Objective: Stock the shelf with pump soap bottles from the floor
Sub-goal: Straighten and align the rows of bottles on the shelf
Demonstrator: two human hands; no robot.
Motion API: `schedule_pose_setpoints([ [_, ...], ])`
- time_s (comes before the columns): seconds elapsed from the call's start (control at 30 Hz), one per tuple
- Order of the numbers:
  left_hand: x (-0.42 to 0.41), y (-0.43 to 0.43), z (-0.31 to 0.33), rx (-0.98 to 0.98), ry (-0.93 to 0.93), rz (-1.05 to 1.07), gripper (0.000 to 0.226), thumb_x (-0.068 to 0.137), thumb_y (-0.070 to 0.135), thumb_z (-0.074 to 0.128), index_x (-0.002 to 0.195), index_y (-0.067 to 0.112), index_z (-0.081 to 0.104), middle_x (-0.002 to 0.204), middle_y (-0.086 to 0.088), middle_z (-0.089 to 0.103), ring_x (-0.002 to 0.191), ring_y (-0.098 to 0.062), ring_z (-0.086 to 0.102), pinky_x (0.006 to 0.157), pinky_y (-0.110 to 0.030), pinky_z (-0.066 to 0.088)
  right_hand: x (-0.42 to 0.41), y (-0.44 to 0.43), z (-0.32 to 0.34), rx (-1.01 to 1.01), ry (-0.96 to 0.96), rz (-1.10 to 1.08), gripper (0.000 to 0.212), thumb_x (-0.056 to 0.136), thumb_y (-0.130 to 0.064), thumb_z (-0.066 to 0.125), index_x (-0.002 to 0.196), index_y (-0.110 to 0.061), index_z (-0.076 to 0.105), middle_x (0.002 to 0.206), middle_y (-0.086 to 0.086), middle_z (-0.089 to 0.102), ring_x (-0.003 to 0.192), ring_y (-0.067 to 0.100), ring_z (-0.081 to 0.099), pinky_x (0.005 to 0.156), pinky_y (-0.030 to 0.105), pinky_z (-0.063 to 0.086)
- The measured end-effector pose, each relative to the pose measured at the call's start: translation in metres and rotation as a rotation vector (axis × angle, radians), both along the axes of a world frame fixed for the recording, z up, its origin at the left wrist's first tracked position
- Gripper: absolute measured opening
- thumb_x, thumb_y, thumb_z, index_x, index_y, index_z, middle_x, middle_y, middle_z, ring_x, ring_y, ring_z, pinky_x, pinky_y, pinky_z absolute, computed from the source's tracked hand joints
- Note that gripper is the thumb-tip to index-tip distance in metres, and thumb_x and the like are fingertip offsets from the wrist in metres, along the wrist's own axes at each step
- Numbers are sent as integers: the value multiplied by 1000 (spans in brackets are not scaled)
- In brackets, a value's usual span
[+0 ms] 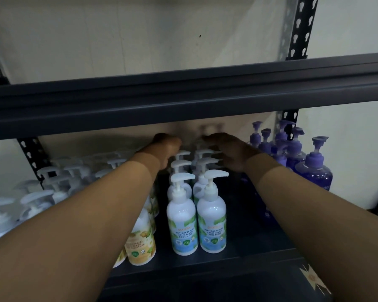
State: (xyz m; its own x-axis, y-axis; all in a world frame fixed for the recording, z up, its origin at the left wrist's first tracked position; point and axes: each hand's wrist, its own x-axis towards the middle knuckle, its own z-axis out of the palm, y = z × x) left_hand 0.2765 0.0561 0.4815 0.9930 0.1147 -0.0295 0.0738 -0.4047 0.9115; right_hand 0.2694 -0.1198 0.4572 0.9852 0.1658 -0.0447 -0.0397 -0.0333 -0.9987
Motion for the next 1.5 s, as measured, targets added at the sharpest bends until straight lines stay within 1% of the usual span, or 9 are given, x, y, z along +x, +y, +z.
schedule_pose_setpoints([
  [0.07, -14, -3, 11, 112, -111, 34, 22, 99, 24, 55, 112, 10, 67, 108, -12, 69, 90, -26, 63, 77, -33, 50, -17, 0, 12, -113, -87, -134, 40, 95, -41, 65, 129, -19, 59, 130, 7, 60, 119, 29, 55, 108, 45, 43],
  [0.13, -31, -8, 18, 198, -235, 17, 25, 99, 27, 55, 117, 14, 66, 112, -8, 68, 92, -22, 61, 76, -29, 42, -37, -2, 21, -223, -193, -224, 43, 98, -34, 62, 136, -15, 57, 138, 6, 57, 117, 25, 58, 109, 41, 45],
  [0.27, -89, -23, 30, 323, -364, -60, 26, 98, 29, 60, 115, 11, 69, 114, -10, 71, 97, -23, 63, 84, -30, 48, -98, -12, 27, -220, -314, -292, 19, 95, -25, 67, 112, -18, 65, 108, -5, 67, 91, 12, 62, 73, 20, 51],
  [0.4, -149, -36, 31, 102, -481, -189, 24, 93, 20, 72, 114, 8, 71, 112, -3, 72, 97, -11, 64, 74, -8, 49, -167, -34, 26, -230, -401, -286, 21, 92, -31, 69, 108, -18, 69, 102, 1, 75, 96, 19, 72, 87, 39, 60],
  [0.5, -181, -50, 24, 41, -502, -256, 28, 91, 21, 74, 116, 9, 70, 114, -2, 72, 96, -7, 65, 70, -2, 48, -204, -59, 22, -239, -380, -318, 14, 97, -28, 66, 107, -18, 68, 102, 6, 74, 87, 18, 72, 79, 33, 59],
  [0.7, -204, -89, 10, -29, -424, -331, 30, 90, 28, 76, 116, 17, 68, 112, 2, 70, 95, -1, 65, 84, -17, 52, -237, -115, 14, -194, -352, -462, 9, 97, -26, 65, 101, -18, 68, 99, 8, 75, 84, 17, 70, 73, 28, 56],
  [0.97, -159, -138, -11, -76, -343, -349, 44, 92, 32, 73, 131, 21, 58, 129, 3, 64, 114, -12, 62, 102, -37, 53, -197, -168, 5, -174, -316, -609, 37, 98, -39, 63, 129, -19, 58, 113, -6, 63, 112, 17, 62, 101, 39, 51],
  [1.27, -94, -170, -20, -120, -142, -350, 40, 102, 41, 53, 142, 38, 49, 135, 6, 61, 119, -20, 59, 100, -42, 46, -142, -185, -2, 20, -166, -430, 40, 105, -31, 53, 141, -15, 53, 124, 6, 69, 100, 14, 67, 62, 16, 52],
  [1.5, -84, -169, -20, -287, -14, -388, 22, 99, 38, 61, 120, 43, 66, 123, 5, 70, 114, -25, 65, 95, -63, 50, -127, -191, -8, 29, -156, -437, 32, 99, -39, 63, 129, -29, 59, 116, 7, 74, 111, 26, 68, 81, 37, 50],
])
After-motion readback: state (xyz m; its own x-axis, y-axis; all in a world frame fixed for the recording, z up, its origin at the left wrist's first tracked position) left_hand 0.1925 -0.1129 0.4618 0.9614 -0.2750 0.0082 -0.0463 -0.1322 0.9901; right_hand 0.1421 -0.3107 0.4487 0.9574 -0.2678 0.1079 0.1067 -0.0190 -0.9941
